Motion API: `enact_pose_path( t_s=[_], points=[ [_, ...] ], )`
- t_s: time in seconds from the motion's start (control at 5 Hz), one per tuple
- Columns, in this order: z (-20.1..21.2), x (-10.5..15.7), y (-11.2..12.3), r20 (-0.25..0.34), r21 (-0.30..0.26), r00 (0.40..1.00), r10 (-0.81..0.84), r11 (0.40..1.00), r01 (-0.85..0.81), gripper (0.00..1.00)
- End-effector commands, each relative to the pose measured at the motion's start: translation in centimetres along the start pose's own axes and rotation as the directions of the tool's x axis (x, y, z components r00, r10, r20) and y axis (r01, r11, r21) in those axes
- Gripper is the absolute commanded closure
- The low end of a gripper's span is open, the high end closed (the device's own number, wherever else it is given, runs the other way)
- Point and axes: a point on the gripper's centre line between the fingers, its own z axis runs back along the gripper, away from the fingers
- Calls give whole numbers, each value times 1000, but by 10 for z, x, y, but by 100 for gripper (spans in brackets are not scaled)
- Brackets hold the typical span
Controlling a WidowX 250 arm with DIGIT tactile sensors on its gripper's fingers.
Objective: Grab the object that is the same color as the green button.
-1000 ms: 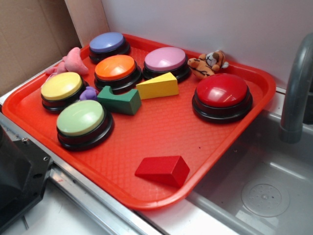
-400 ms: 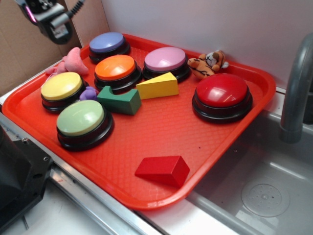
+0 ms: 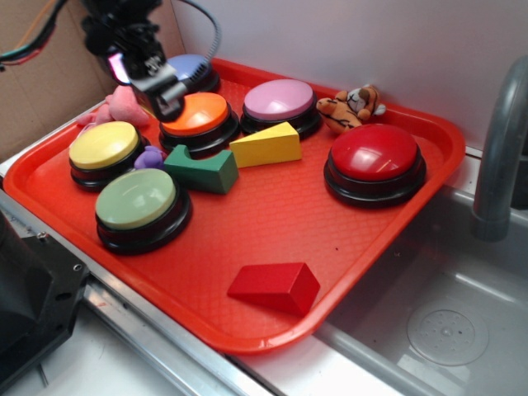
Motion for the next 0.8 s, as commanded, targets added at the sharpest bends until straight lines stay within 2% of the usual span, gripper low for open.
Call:
enact_pose_path(
  t_s=[0.0,0.4,0.6],
  points=[
    [-52,22,-10,-30,-27,998,-59,998,58,0],
    [-80,21,-23,-79,-79,991,-107,992,101,0],
    [-83,22,-29,-76,-79,990,-117,991,111,0]
  ],
)
